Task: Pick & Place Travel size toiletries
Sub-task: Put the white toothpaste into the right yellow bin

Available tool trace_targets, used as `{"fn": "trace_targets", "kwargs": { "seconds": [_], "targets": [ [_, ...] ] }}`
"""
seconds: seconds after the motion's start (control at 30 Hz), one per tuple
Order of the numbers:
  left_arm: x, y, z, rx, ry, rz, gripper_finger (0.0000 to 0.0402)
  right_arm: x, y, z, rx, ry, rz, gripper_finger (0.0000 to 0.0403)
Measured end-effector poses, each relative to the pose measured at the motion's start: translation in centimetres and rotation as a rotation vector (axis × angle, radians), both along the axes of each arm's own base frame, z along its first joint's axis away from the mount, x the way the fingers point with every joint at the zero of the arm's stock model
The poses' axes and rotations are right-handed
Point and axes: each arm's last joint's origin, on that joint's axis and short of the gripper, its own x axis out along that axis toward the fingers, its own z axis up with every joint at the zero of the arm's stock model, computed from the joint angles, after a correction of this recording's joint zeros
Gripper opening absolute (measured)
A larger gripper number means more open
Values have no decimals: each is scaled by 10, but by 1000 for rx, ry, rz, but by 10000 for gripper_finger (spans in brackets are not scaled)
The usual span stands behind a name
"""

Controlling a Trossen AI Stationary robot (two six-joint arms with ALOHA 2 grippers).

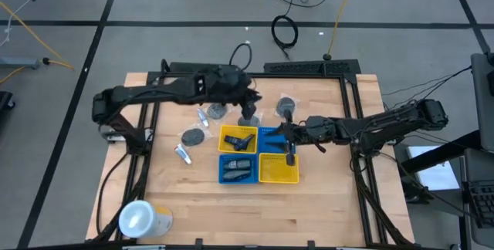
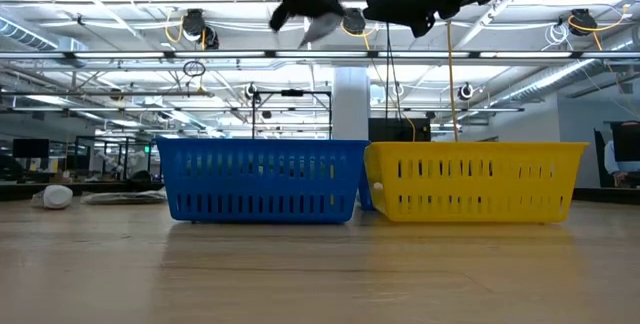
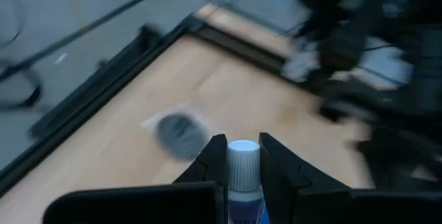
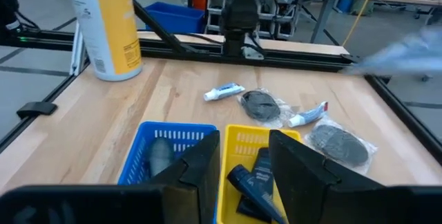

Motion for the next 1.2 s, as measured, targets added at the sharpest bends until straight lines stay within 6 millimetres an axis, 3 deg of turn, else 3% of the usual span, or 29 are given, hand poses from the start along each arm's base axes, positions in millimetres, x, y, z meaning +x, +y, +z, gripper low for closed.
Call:
{"fn": "trace_targets", "kwargs": {
  "seconds": [0.23, 0.43, 0.77, 1.2],
  "targets": [
    [10, -54, 12, 124, -98, -199, 38, 1, -2, 5, 7, -49, -6, 116],
    [13, -83, 16, 211, -137, -253, 38, 2, -2, 11, 13, -110, -2, 117],
    [13, -105, 22, 250, -195, -344, 38, 3, -1, 13, -13, -134, 9, 117],
    [14, -118, 32, 259, -384, -768, 38, 3, 4, 20, -55, -212, 192, 117]
  ]
}}
